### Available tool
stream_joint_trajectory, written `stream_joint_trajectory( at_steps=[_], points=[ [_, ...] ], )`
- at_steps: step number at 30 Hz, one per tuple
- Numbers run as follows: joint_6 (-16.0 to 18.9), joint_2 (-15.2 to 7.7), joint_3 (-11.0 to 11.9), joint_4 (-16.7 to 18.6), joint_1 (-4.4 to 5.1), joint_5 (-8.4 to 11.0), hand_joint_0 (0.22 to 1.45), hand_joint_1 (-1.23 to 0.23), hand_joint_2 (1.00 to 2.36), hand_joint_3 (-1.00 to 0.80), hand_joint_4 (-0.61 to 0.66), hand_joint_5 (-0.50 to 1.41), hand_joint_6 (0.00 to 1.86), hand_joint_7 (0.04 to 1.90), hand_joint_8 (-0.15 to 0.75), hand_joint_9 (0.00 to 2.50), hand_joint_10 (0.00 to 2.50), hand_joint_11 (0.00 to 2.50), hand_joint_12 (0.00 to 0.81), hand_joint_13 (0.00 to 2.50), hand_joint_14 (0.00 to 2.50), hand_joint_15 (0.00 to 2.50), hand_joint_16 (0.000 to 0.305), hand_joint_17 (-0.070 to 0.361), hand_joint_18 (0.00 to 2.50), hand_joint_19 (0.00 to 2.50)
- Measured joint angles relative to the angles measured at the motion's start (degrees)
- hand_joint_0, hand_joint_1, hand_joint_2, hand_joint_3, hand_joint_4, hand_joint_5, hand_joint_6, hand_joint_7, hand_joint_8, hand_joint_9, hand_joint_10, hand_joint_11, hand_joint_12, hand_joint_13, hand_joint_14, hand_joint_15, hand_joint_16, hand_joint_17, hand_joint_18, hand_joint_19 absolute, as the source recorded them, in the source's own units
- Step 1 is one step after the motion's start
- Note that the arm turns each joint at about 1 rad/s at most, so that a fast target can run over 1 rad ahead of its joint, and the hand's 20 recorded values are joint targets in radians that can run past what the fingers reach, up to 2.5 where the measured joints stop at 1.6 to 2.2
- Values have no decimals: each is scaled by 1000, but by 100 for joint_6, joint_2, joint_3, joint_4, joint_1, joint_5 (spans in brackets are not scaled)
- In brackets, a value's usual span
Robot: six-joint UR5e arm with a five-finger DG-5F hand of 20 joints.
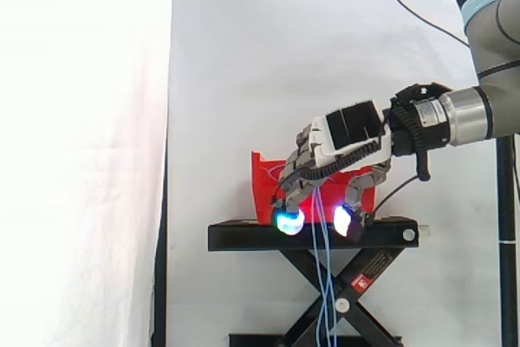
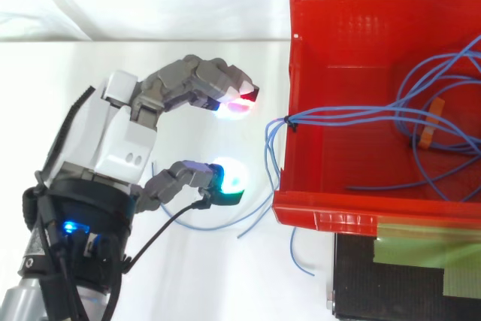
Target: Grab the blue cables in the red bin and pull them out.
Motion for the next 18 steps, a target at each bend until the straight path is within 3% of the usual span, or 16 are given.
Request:
stream_joint_trajectory(
  at_steps=[11, 18],
  points=[
    [-327, -1, -20, 126, -23, 2, 780, -1147, 1000, -1000, 53, 734, 10, 665, 190, 658, 28, 1026, 315, 695, 29, 888, 43, 96, 606, 1081],
    [-349, -1, -278, 421, -22, -2, 781, -1145, 1000, -1000, 53, 737, 10, 664, 188, 659, 32, 1016, 315, 692, 28, 882, 43, 97, 605, 1070]
  ],
)
